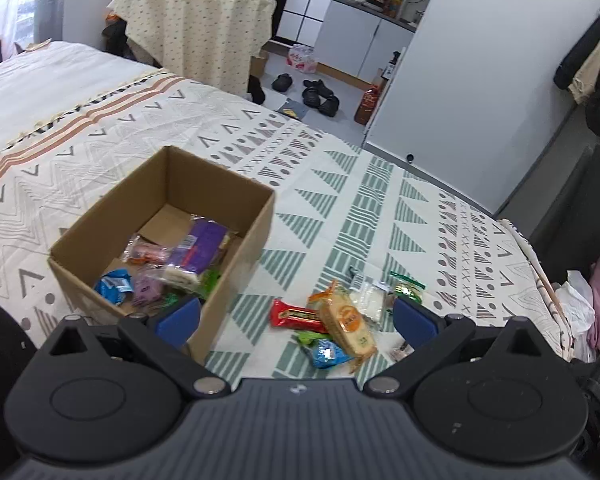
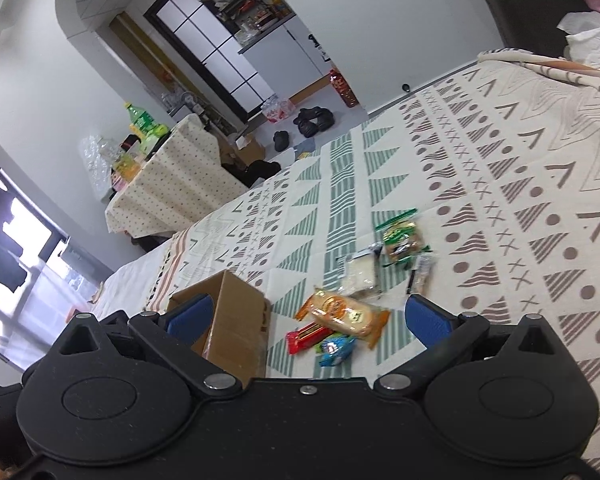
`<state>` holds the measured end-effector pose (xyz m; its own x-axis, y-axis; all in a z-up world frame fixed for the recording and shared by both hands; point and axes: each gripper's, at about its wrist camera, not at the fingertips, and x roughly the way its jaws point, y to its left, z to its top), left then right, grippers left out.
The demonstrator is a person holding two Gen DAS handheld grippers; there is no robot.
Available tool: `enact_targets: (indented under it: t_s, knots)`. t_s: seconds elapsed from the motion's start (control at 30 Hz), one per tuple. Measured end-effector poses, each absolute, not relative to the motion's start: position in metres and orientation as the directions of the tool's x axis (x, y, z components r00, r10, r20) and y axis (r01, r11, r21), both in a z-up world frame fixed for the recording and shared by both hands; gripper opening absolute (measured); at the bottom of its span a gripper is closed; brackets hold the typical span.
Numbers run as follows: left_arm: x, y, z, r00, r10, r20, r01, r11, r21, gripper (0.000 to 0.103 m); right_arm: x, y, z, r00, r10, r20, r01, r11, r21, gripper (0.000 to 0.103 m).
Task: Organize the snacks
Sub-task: 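Move both tools back toward the remaining snacks, then grasp blue candy with left tool while right tool grasps clear stick packet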
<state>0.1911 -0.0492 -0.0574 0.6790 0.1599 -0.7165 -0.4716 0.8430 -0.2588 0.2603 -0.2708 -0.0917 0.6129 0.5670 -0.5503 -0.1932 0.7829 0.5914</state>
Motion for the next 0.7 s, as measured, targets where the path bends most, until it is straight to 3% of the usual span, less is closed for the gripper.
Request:
enact_targets:
  t_s: [0.6,0.7]
  knots:
    - [0.223,-0.066,-0.086,0.671,0.118,-0.732,-0.433,0.863,-0.259,0.099,0.280,-0.313,-0.118,0.641,0.476,-0.602,-0.018,0.793,0.609,0.103]
    - [0.230,-0.064,-0.097,0.658,0.100,-0.746,-0.445,0.851,-0.279,0.092,0.283,-0.314,-0.126,0.637,0.472,-0.609,0.008,0.786,0.618,0.101]
